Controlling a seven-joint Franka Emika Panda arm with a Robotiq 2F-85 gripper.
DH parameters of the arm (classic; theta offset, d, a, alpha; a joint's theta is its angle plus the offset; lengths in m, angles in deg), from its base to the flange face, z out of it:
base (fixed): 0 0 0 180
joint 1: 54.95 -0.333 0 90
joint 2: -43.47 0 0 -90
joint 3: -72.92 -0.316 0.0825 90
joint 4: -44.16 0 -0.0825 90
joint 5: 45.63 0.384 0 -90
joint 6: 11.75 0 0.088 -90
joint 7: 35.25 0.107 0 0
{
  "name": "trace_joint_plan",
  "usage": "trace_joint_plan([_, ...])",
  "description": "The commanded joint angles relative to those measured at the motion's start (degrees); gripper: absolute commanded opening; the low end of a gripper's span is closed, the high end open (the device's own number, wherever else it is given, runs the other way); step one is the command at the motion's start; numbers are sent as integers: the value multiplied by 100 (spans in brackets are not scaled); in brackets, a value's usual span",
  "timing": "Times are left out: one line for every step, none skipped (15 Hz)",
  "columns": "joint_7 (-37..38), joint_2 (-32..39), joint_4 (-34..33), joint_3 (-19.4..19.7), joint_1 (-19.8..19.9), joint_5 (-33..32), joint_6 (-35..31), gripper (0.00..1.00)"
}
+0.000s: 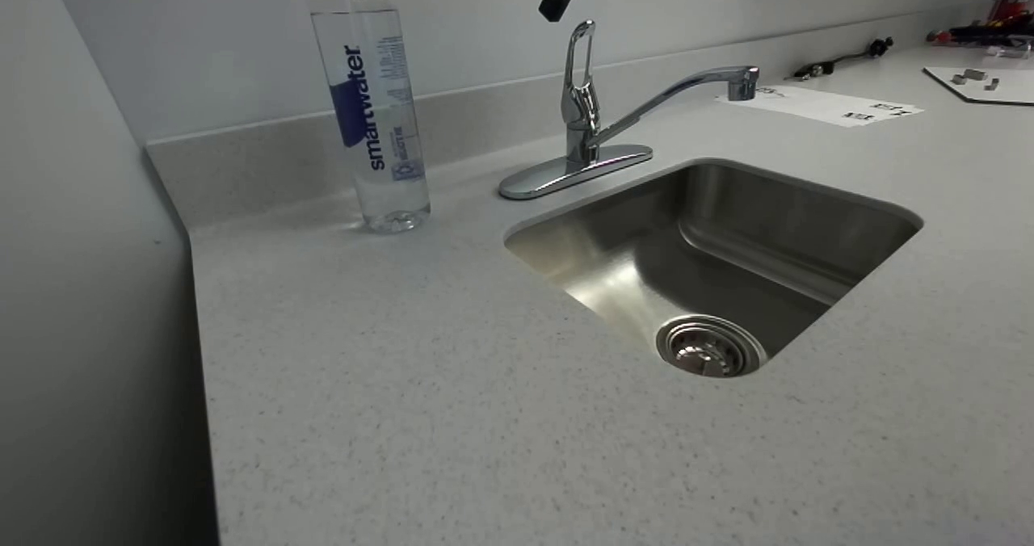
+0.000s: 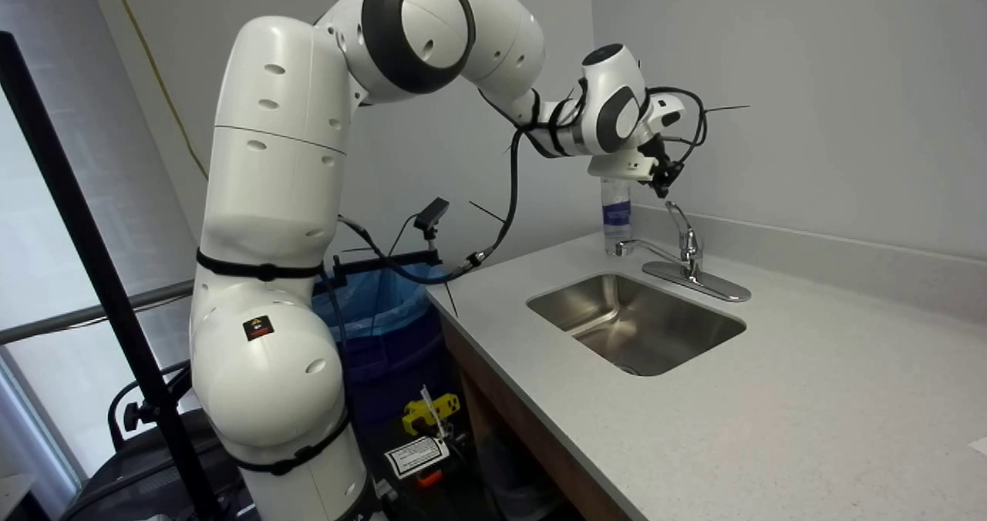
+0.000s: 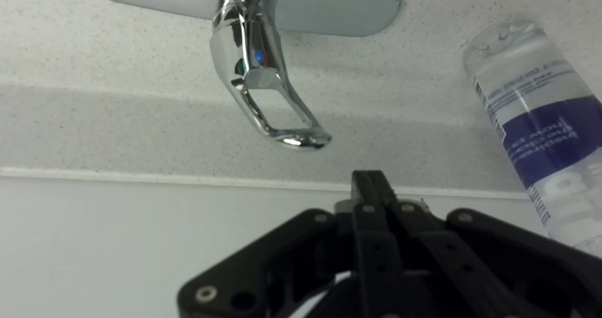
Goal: Push the faucet to the center of the sink, push the faucet handle upwards
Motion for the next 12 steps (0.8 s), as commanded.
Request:
trace_joint_plan([-11,152,-244,-75,-7,175,-111,0])
trace_joint_plan([-13,131,-239,-102,-3,218,-65,0])
trace_joint_plan([13,82,-205,-112,-11,253,-19,0])
trace_joint_plan([86,1,-150,-80,-47,230,48,0])
trace_joint_plan([105,-81,-105,-109,-42,280,197,0])
trace_joint_plan([117,-195,-3,-123,-45,293,185,0])
trace_joint_plan([119,-277,59,-143,-41,321,202,0])
trace_joint_plan([94,-396,167,-161,-26,339,195,0])
trace_joint_plan([79,-488,245,-173,-15,353,203,0])
trace_joint_plan([89,-619,369,-144,-12,318,243,0])
trace_joint_plan([99,-725,464,-118,-11,283,292,0])
trace_joint_plan([105,-860,601,-86,-1,248,347,0])
